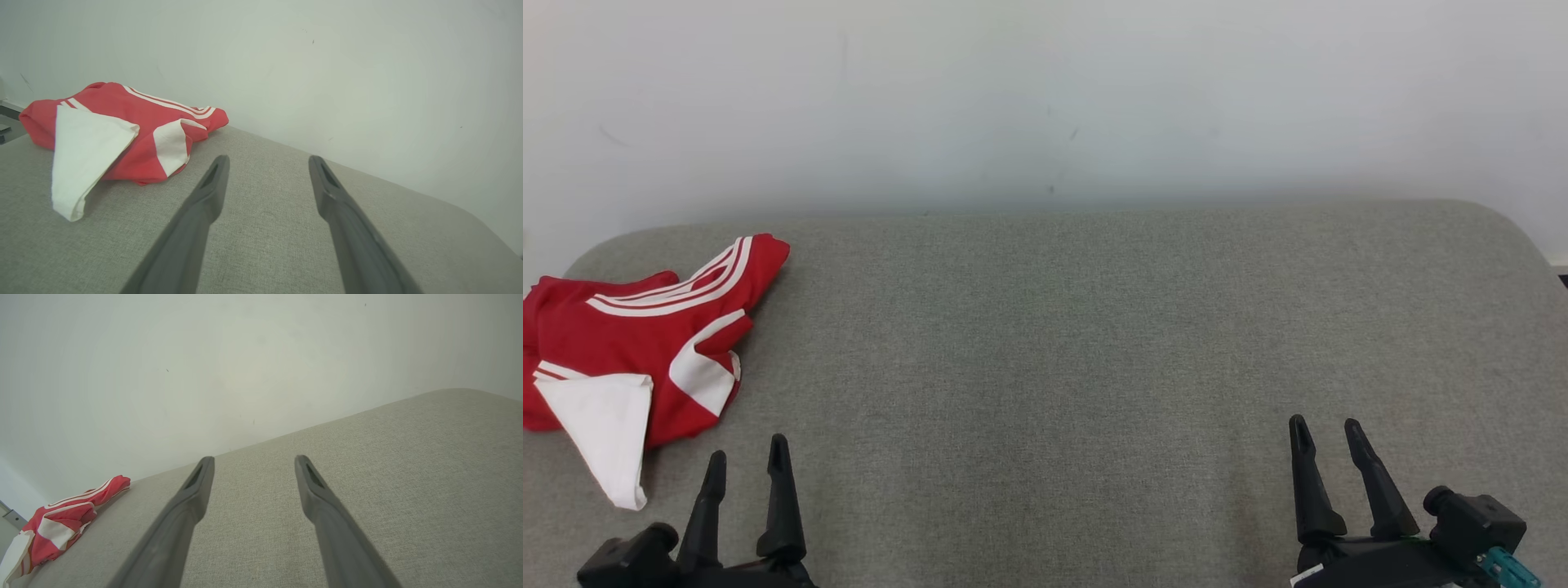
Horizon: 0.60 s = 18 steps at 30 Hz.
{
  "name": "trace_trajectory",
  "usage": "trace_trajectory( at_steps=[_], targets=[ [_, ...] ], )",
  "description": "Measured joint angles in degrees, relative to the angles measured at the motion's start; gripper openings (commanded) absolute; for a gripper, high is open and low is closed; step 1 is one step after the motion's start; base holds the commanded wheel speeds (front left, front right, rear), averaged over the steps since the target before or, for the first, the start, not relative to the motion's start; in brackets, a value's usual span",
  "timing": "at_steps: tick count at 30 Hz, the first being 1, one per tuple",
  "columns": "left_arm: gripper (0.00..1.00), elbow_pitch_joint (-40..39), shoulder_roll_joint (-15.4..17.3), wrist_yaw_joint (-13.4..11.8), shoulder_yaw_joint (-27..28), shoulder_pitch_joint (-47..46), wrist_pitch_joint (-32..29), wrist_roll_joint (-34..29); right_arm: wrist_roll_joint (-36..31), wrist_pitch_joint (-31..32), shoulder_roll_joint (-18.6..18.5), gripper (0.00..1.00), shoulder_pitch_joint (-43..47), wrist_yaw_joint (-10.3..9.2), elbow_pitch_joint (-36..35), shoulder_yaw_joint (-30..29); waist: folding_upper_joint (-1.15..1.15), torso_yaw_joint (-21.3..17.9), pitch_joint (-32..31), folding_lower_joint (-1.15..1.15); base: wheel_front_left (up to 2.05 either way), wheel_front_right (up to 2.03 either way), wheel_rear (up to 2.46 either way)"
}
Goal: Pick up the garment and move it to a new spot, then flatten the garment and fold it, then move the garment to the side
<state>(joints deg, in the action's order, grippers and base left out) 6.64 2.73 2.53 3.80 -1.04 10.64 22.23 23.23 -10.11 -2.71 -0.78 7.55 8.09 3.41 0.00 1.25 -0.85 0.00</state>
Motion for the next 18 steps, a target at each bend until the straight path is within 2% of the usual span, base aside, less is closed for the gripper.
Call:
trace_trajectory(
  at_steps=[18],
  targets=[
    [1.0, -0.31, 0.44, -0.25, -0.69, 0.43, -0.04, -6.53, -8.45, 0.15, -0.03, 1.0, 1.07, 0.0, -1.55, -0.22, 0.0, 0.21, -0.29, 0.0, 0.0, 0.0, 0.0]
  ],
)
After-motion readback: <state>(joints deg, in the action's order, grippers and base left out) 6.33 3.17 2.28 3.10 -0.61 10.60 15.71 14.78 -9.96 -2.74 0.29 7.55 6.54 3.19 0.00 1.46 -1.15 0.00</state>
